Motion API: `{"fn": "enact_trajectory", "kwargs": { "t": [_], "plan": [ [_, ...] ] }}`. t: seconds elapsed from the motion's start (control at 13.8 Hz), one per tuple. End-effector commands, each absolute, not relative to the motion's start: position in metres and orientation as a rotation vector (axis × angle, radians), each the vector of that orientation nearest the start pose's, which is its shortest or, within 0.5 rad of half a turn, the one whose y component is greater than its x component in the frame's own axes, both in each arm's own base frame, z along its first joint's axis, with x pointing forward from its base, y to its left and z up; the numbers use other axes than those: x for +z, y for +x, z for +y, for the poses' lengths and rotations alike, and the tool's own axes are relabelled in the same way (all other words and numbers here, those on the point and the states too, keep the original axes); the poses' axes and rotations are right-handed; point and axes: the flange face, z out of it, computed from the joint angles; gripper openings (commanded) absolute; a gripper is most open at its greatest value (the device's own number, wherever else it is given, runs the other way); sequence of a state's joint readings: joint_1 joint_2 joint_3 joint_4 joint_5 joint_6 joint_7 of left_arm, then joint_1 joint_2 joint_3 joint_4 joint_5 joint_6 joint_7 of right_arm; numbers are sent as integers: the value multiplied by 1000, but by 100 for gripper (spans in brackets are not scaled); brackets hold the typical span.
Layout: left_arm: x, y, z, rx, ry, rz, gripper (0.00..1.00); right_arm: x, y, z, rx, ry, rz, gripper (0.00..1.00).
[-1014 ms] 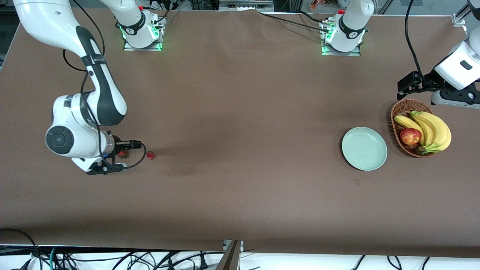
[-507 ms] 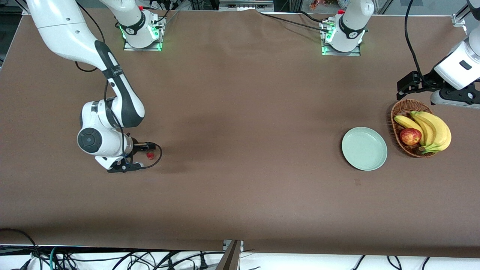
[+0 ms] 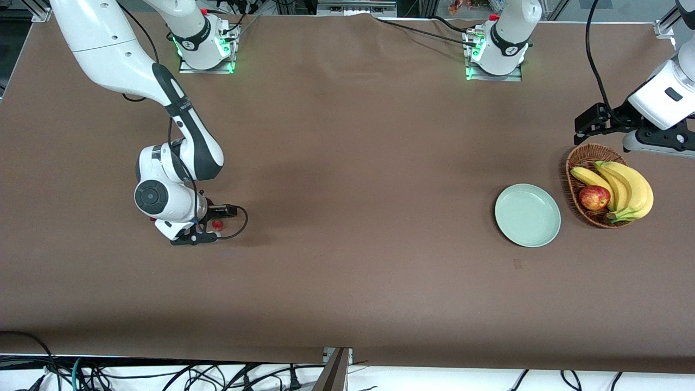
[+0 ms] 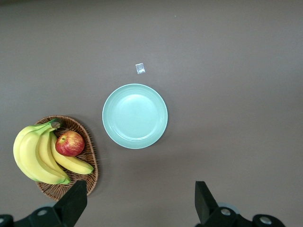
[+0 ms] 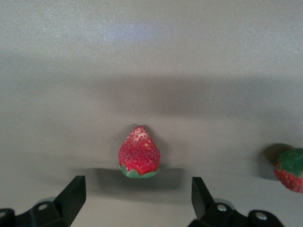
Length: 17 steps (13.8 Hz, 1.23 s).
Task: Collect all strawberries into plate
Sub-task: 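Lower the right gripper onto a strawberry and close on it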
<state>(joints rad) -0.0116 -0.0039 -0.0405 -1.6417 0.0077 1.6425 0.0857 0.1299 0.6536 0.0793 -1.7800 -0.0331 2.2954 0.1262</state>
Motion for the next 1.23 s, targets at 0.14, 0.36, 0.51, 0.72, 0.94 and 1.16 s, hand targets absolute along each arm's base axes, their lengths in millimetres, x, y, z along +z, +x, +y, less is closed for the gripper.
{"fn": "enact_trajectory", "kwargs": {
  "t": [0.14,0.36,0.51,0.72,0.94,1.16],
  "plan": [
    [605,560,-30,5,-3102,214,100,178,628,129,200,-3117,-117,47],
    [604,560,-30,8,-3102,214,100,179,629,128,195,-3117,-117,13],
    [605,560,-30,5,-3102,214,100,186,633,129,171,-3117,-116,9],
    [605,560,-30,5,-3102,214,100,206,642,166,96,-3109,-165,9],
    [605,560,-31,5,-3102,217,100,222,634,256,40,-3088,13,9],
    [605,560,-31,5,-3102,217,100,223,636,300,2,-3073,132,7]
  ]
}}
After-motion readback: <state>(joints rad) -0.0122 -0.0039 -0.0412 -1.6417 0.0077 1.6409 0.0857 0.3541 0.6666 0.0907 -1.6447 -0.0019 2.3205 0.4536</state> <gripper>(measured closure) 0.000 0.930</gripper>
